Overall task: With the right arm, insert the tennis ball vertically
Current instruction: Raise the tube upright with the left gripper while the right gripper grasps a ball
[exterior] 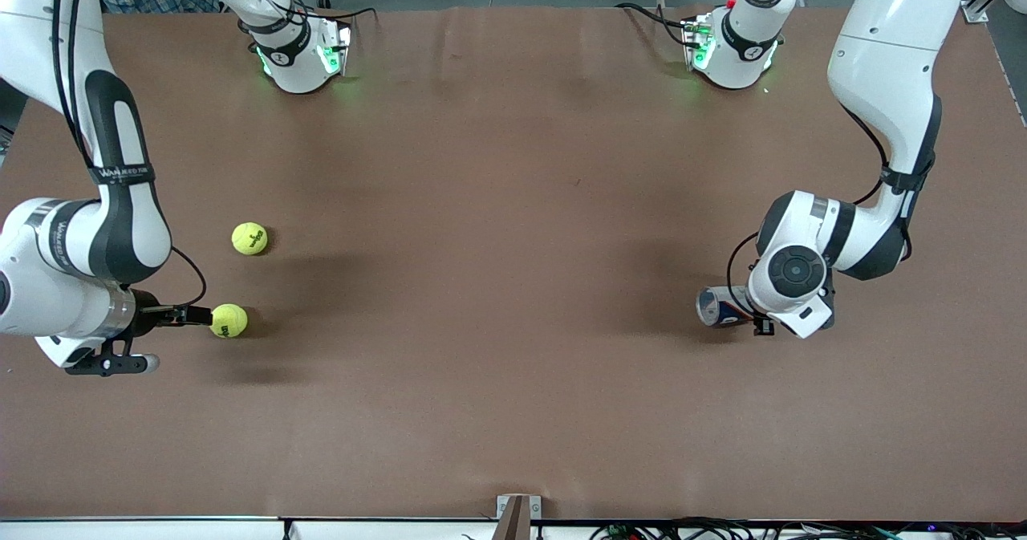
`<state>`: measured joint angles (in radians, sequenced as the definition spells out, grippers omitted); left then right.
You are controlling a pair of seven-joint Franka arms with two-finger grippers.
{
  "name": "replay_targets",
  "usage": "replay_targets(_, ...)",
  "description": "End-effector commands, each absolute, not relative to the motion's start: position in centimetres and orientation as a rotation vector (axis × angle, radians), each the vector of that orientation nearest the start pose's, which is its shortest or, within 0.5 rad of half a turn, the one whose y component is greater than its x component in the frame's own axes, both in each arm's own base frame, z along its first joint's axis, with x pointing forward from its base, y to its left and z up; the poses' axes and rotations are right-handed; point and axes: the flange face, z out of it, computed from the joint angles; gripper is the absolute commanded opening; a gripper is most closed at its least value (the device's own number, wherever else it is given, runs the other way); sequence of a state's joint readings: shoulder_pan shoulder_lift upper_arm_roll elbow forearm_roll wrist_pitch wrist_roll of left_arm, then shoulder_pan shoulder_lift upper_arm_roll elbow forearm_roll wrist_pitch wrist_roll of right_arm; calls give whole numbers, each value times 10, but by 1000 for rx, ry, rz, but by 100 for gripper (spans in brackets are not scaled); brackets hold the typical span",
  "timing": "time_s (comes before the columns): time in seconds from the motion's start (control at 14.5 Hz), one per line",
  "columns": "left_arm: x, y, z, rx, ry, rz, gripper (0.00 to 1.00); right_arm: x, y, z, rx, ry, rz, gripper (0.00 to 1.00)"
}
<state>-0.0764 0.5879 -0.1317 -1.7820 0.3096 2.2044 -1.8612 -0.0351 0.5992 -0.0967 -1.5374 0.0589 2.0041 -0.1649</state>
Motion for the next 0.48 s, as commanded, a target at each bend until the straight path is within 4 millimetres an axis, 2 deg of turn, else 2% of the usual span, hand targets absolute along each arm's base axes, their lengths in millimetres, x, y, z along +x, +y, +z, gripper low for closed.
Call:
replay_targets(0.0,632,-150,248,-2276,-1961,34,65,685,-71,284,-3105,-59,204,100)
replay_targets(0.28,638,-203,274,-2406,-2031,244,64,689,-72,254,-3115,-61,192,100)
replay_targets(0.41,633,-230,283,-2470,-2038,381,63,688,-72,248,-3113,-61,210,100)
